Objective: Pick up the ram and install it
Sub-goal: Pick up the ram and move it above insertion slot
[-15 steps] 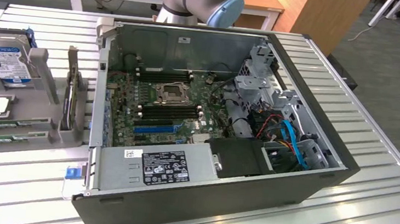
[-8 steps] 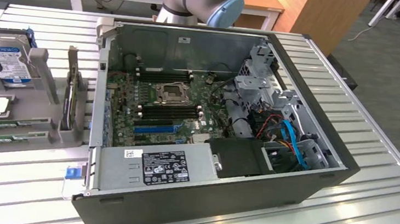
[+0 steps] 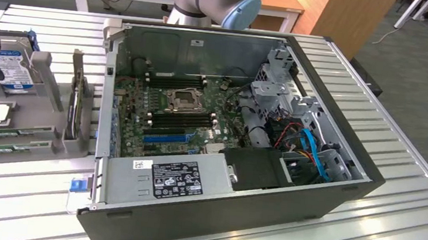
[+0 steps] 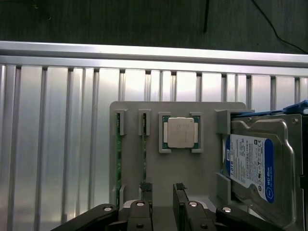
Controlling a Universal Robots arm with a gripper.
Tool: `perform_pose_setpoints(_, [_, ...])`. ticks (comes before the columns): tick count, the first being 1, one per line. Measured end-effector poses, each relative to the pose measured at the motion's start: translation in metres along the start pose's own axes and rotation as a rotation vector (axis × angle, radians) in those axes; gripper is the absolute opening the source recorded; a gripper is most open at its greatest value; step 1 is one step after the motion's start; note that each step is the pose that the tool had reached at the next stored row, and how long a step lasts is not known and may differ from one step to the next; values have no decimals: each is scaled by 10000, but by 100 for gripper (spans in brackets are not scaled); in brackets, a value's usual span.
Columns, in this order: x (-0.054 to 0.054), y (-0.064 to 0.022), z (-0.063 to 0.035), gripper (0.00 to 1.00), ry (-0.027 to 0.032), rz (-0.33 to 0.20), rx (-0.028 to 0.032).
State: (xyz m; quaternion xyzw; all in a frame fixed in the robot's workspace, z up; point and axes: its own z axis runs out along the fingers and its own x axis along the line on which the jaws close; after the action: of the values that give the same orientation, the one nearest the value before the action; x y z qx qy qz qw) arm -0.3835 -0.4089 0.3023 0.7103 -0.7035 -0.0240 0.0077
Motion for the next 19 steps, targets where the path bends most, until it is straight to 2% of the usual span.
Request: perform_pose_setpoints(19, [5, -10, 221, 31, 0, 0, -1])
